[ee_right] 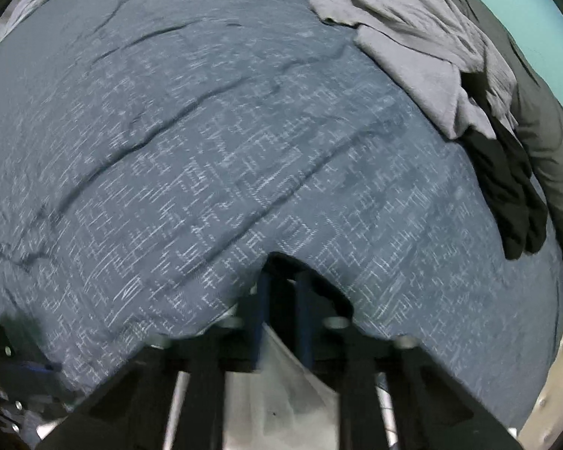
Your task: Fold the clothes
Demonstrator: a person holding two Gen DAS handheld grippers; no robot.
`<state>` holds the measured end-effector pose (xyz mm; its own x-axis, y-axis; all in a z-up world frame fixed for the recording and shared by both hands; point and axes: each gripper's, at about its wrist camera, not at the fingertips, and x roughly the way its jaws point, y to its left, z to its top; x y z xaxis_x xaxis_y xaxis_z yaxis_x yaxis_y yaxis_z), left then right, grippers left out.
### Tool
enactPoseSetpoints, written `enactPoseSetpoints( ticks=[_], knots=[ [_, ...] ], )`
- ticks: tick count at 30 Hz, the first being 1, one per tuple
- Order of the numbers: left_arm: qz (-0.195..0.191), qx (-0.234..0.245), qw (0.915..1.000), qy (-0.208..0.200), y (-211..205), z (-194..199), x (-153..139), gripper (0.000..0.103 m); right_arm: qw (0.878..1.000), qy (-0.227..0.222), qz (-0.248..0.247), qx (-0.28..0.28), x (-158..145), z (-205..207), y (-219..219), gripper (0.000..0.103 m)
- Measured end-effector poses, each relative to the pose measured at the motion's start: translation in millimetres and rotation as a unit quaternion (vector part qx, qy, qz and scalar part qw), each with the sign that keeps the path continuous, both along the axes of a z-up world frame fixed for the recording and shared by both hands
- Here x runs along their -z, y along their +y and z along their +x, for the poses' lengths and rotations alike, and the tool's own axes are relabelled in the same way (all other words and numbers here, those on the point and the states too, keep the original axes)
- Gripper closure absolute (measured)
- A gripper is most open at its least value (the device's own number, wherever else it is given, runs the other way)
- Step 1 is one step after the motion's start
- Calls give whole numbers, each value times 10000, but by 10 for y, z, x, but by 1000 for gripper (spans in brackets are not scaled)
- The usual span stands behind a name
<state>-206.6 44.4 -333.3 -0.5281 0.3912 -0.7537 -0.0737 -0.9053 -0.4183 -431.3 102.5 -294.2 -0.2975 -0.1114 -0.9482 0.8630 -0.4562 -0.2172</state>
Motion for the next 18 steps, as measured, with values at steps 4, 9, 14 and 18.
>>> enactPoseSetpoints(
  ticks=[4,9,14,18],
  knots=[
    [3,-9,10000,0,-6,3,3,78,10000,33,-70,-17,-26,13,25,101],
    [14,103,9999,24,63,11,4,78,9958,-16,-727,549,-251,-163,146,101],
    [-38,290,9996,-3,195,28,35,78,9887,-84,-1135,979,-388,-360,144,101],
    [-64,324,9995,-30,224,32,52,78,9888,-27,-1064,1047,-316,-485,63,101]
  ],
)
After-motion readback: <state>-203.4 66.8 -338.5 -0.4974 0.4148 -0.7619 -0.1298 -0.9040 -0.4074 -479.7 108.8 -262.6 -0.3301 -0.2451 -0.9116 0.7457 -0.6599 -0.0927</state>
